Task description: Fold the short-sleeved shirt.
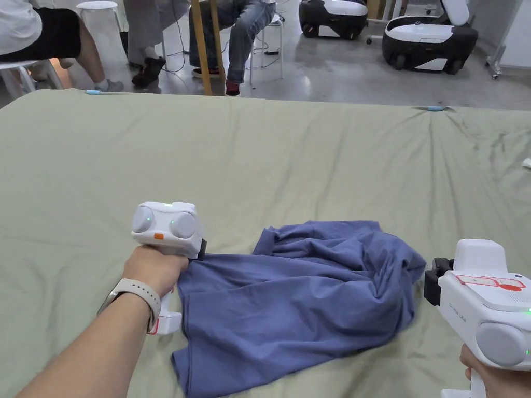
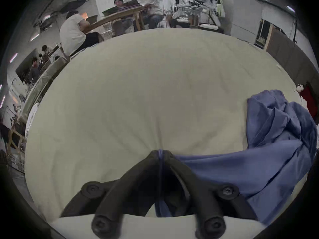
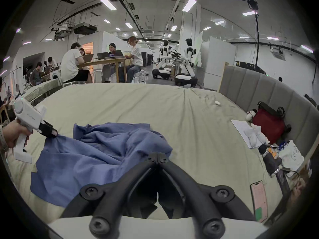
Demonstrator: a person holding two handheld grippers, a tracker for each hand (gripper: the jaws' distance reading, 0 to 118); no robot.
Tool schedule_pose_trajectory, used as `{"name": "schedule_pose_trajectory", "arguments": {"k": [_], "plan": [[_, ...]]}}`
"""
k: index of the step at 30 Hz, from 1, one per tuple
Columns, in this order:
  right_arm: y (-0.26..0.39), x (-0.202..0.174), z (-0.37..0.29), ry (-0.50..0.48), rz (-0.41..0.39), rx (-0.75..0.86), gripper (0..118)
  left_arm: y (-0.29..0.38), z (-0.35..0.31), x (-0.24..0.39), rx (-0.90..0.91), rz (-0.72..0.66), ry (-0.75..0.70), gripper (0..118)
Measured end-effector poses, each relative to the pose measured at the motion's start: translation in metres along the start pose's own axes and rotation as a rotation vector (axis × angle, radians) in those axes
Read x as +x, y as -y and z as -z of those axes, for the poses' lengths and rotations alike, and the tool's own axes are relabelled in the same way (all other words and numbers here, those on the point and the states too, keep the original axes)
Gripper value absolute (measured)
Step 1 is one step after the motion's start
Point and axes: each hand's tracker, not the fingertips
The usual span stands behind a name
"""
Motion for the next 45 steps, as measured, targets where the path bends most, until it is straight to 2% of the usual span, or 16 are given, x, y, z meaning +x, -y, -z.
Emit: {"name": "schedule_pose_trajectory", "arguments": {"k": [6,10,11,12,14,15,17,22,24,25,27,28,30,33,35,45], "plan": [[-0.012,0.048,0.019,0.065,-0.034,-0.041,0,-0.01,-0.063,-0.007,0.127,-0.046,0.05,1],[-0.01,0.068,0.058,0.024,-0.037,-0.101,1,-0.013,-0.083,-0.004,0.16,-0.03,0.068,1],[-0.007,0.067,0.068,0.0,-0.058,-0.103,15,-0.014,-0.083,-0.005,0.164,-0.045,0.076,1],[-0.005,0.067,0.078,-0.018,-0.073,-0.118,42,-0.015,-0.082,-0.007,0.164,-0.054,0.084,1],[0.0,0.064,0.099,-0.031,-0.099,-0.178,114,-0.016,-0.077,-0.006,0.16,-0.052,0.082,1],[0.004,0.062,0.11,-0.036,-0.12,-0.205,118,-0.016,-0.075,-0.006,0.161,-0.051,0.076,1],[0.01,0.057,0.127,-0.04,-0.167,-0.182,113,-0.014,-0.071,-0.009,0.157,-0.056,0.077,1],[0.018,0.044,0.167,-0.081,-0.201,-0.241,111,-0.013,-0.057,-0.011,0.138,-0.063,0.073,1],[0.014,0.043,0.177,-0.161,-0.191,-0.248,110,-0.013,-0.052,-0.012,0.125,-0.066,0.071,1],[0.013,0.043,0.18,-0.205,-0.164,-0.262,103,-0.012,-0.05,-0.012,0.122,-0.066,0.066,1],[0.011,0.045,0.177,-0.32,-0.133,-0.26,62,-0.012,-0.046,-0.011,0.111,-0.062,0.058,1],[0.009,0.043,0.17,-0.284,-0.176,-0.238,49,-0.011,-0.044,-0.01,0.103,-0.06,0.054,1],[0.007,0.045,0.164,-0.266,-0.195,-0.23,9,-0.009,-0.043,-0.009,0.096,-0.058,0.049,1],[0.0,0.059,0.158,-0.28,-0.092,-0.236,7,-0.005,-0.045,-0.011,0.092,-0.057,0.034,1],[-0.009,0.061,0.137,-0.231,-0.129,-0.185,7,0.0,-0.055,-0.014,0.105,-0.054,0.031,1],[-0.086,0.075,0.035,-0.126,-0.145,-0.076,7,-0.008,-0.136,-0.053,0.26,0.019,-0.151,1]]}}
